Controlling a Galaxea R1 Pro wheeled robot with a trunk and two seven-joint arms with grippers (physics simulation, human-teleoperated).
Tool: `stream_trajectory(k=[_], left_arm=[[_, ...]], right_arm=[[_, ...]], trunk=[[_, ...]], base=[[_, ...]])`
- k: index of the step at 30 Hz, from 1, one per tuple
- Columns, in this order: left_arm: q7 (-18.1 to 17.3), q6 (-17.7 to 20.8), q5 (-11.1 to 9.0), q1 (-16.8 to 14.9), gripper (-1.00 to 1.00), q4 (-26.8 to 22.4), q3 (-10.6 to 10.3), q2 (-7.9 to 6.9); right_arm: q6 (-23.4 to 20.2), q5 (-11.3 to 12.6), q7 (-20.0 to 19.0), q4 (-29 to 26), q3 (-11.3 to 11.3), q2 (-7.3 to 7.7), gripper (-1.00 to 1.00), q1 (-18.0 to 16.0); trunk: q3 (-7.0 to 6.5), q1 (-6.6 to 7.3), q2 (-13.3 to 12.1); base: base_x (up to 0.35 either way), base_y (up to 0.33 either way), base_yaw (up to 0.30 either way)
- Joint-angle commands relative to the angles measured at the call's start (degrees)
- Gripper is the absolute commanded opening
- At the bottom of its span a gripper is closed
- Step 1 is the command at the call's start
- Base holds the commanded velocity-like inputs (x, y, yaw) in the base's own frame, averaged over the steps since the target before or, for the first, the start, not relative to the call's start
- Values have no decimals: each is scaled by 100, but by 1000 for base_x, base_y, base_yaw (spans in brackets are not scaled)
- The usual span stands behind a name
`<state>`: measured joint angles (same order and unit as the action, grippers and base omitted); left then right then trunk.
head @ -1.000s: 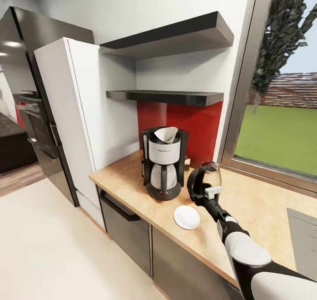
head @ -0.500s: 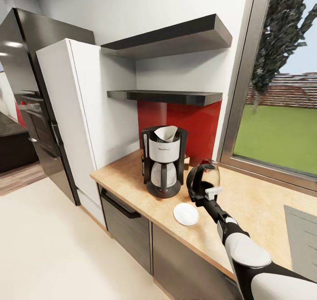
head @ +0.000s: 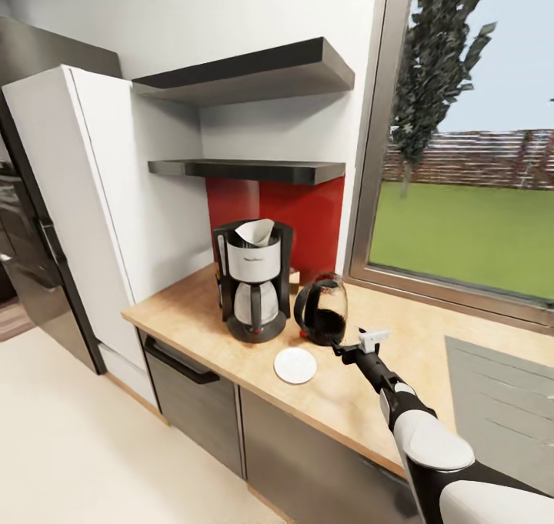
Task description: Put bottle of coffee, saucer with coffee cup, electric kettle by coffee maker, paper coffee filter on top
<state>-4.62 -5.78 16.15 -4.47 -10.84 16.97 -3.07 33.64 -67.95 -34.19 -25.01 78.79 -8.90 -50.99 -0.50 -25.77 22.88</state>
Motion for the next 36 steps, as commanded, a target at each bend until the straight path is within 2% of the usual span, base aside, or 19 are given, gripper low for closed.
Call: stream_trajectory(k=[1, 11, 17, 21, 22, 24, 25, 26, 29, 36], left_arm=[[-24, -20, 49, -1, 100, 2, 50, 0], [-13, -21, 53, -1, 100, -23, 47, 2], [-13, -29, 53, -45, 100, -87, 41, -48], [-15, -40, 47, -52, 100, -90, 43, -24], [-14, -56, 48, -53, 100, -89, 43, -18], [-13, -192, 50, -50, 100, -78, 43, -18], [-13, -285, 52, -48, 100, -66, 43, -15], [-13, -346, 54, -46, 100, -57, 43, -12], [-13, -378, 54, -45, 100, -52, 43, -10], [-13, -389, 55, -45, 100, -34, 37, -22]], right_arm=[[20, -34, -35, -13, 49, -6, 100, -6], [20, -28, -29, -34, 57, 14, 100, 26], [23, -19, -19, -43, 63, 153, 100, 62], [69, 95, -14, -47, 87, 202, 100, 407], [128, 245, -14, -49, 136, 206, 100, 500], [465, 874, -18, -84, 402, 219, 100, 682], [743, 1250, -22, -136, 558, 225, 100, 783], [1027, 1510, -29, -178, 657, 224, 100, 855], [1196, 1642, -34, -199, 708, 210, 100, 893], [1266, 1699, -19, -215, 725, 197, 100, 907]], trunk=[[-1, -1, 4], [-47, -1, 4], [-61, -1, 4], [-62, -1, 4], [-62, -1, 4], [-63, -1, 4], [-63, -1, 4], [-63, -1, 4], [-63, -1, 4], [-63, -1, 4]], base=[[-100, 0, -293], [-11, 0, -286], [0, 0, -285], [0, 0, -286], [0, 0, -286], [0, 0, -286], [0, 0, -286], [0, 0, -286], [0, 0, -286], [0, 0, -279]])
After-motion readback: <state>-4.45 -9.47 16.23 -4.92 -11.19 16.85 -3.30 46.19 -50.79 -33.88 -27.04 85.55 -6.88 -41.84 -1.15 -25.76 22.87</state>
